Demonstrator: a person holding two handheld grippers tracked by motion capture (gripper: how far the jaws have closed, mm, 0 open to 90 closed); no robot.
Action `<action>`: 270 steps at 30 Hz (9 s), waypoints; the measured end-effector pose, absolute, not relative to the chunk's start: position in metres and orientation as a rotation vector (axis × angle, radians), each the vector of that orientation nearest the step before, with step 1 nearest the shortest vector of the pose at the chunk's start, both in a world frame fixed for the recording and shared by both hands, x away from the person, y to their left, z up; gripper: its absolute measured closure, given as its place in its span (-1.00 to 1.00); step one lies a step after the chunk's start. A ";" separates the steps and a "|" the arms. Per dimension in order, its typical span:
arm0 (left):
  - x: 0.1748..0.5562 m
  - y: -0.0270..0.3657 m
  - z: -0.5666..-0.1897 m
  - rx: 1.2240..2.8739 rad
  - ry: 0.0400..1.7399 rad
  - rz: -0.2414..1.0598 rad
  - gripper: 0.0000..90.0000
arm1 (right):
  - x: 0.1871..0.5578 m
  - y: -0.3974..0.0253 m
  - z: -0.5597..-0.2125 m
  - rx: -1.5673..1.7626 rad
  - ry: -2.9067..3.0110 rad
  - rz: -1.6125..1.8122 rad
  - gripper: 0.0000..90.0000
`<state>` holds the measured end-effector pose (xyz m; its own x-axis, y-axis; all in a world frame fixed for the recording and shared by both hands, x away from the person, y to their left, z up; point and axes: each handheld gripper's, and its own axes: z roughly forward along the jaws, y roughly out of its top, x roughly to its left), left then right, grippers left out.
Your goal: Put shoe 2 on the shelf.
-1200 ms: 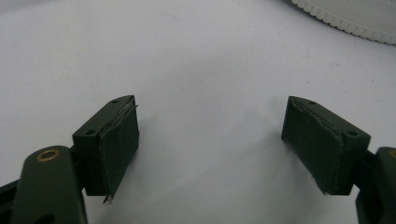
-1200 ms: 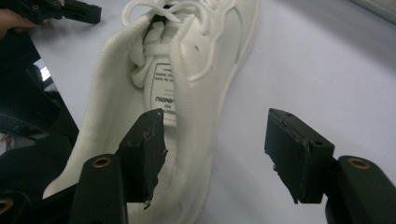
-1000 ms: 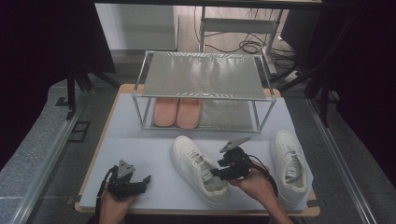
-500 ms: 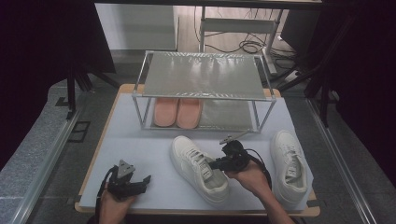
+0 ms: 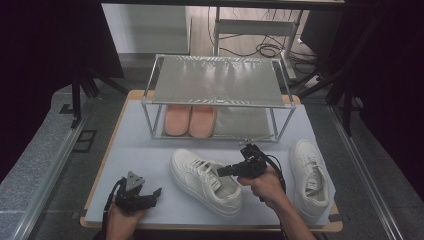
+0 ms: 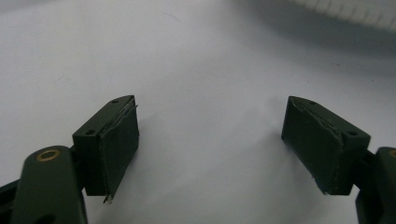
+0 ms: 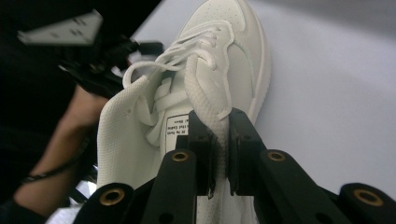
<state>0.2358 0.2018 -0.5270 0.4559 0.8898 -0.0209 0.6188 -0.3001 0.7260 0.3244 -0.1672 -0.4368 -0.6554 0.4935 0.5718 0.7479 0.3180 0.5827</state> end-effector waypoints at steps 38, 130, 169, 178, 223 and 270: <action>0.236 0.202 -0.527 2.031 1.252 0.516 -0.57 | 0.360 -0.151 -0.387 -1.058 -1.837 -1.685 0.82; 0.235 0.201 -0.527 2.027 1.254 0.521 -0.57 | 0.372 -0.190 -0.345 -1.439 -2.060 -2.057 0.90; 0.235 0.201 -0.527 2.027 1.253 0.521 -0.57 | 0.351 -0.123 -0.355 -1.113 -2.389 -1.947 1.00; 0.235 0.201 -0.527 2.027 1.253 0.521 -0.57 | 0.371 -0.108 -0.357 -1.145 -2.374 -1.923 1.00; 0.235 0.201 -0.527 2.027 1.252 0.521 -0.57 | 0.414 -0.084 -0.358 -1.247 -2.371 -1.877 1.00; 0.235 0.202 -0.527 2.033 1.251 0.521 -0.57 | 0.359 -0.123 -0.397 -1.090 -2.855 -1.532 0.08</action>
<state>0.2352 0.2015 -0.5271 0.4570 0.8893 -0.0162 0.6153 -0.3028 0.7278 0.3589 -0.1232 -0.3972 -0.7625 0.6449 0.0524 0.4001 0.4063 0.8215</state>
